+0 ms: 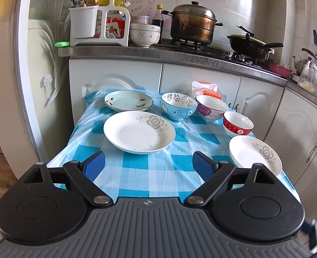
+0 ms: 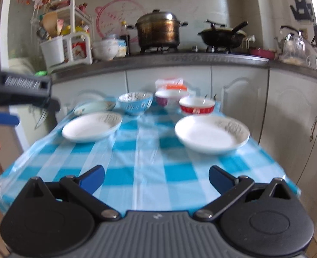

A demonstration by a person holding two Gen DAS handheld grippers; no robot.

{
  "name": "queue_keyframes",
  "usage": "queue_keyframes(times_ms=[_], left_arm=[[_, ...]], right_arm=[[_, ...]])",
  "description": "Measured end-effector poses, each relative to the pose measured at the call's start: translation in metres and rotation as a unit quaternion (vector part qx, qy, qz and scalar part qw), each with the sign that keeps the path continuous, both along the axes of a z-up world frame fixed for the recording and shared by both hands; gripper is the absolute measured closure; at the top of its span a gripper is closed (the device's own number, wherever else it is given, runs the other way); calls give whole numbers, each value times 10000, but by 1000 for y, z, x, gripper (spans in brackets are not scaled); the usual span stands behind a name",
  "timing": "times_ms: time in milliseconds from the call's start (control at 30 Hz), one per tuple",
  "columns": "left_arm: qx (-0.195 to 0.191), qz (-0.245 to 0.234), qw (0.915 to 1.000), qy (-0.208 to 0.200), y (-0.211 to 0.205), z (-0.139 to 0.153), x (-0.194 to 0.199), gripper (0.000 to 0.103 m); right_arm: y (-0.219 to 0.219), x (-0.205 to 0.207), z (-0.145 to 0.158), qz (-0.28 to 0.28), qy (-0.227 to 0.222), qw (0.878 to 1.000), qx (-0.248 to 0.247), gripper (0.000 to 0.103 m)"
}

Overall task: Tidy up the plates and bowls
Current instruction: 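Reach the right tool to the large white flower plate and grip its rim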

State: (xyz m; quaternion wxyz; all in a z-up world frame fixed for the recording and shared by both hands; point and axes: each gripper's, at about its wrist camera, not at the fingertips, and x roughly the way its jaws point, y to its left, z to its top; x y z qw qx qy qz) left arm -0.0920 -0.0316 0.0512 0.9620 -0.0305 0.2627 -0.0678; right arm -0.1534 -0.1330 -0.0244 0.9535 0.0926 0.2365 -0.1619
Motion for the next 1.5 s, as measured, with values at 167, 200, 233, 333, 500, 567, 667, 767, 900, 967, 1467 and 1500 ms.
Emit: queue_keyframes(times_ms=[167, 200, 233, 333, 500, 567, 667, 767, 900, 967, 1467, 1500], left_arm=[[-52, 4, 10000, 38, 2, -3, 4, 0], [-65, 6, 10000, 37, 3, -3, 5, 0], [-80, 12, 10000, 41, 3, -4, 5, 0], [-130, 37, 9999, 83, 5, -6, 9, 0], [-194, 83, 9997, 137, 7, -11, 15, 0], [-212, 100, 9996, 187, 7, -14, 18, 0], [-187, 102, 9995, 242, 7, -19, 24, 0], [-281, 66, 9994, 204, 10, -26, 29, 0], [-416, -43, 9991, 115, 14, -34, 36, 0], [-517, -132, 9985, 134, 16, -39, 40, 0], [-879, -775, 9920, 458, -15, -56, 56, 0], [-864, -835, 9917, 459, -19, -57, 56, 0]], right_arm=[[3, -9, -18, 274, 361, 9978, 477, 1], [3, -12, -21, 324, 417, 9967, 610, 1], [3, -15, -24, 391, 446, 9953, 759, 1], [7, -19, -29, 605, 579, 9905, 1093, 1], [26, -14, -32, 1429, 923, 9793, 1096, 1], [31, -9, -35, 1494, 1087, 9790, 859, 1], [33, -3, -40, 1482, 1376, 9767, 714, 1], [28, -4, -36, 1278, 1282, 9827, 389, 1], [-3, -8, -22, 381, 767, 9963, -24, 1], [-24, -12, -16, -55, 354, 9993, -77, 1], [-138, 30, 8, -1441, -682, 9866, -344, 1], [-145, 36, 8, -1435, -726, 9867, -251, 1]])
